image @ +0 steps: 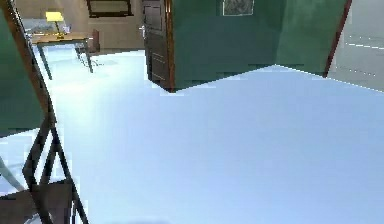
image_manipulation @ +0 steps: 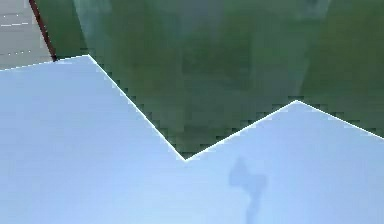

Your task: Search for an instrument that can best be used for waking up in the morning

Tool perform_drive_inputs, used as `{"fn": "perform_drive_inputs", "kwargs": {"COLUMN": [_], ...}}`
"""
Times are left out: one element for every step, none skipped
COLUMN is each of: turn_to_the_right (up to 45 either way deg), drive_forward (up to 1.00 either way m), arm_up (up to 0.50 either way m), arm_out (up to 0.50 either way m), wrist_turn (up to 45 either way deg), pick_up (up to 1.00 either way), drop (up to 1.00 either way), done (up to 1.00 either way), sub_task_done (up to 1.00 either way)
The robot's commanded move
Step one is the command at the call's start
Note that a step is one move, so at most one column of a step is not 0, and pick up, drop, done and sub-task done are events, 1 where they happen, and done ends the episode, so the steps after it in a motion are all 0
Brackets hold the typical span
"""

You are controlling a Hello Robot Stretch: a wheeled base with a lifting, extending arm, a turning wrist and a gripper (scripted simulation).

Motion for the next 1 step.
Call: {"fn": "perform_drive_inputs", "kwargs": {"turn_to_the_right": [0.0], "drive_forward": [0.6], "arm_up": [0.0], "arm_out": [0.0], "wrist_turn": [0.0], "pick_up": [0.0], "drop": [0.0], "done": [0.0], "sub_task_done": [0.0]}}
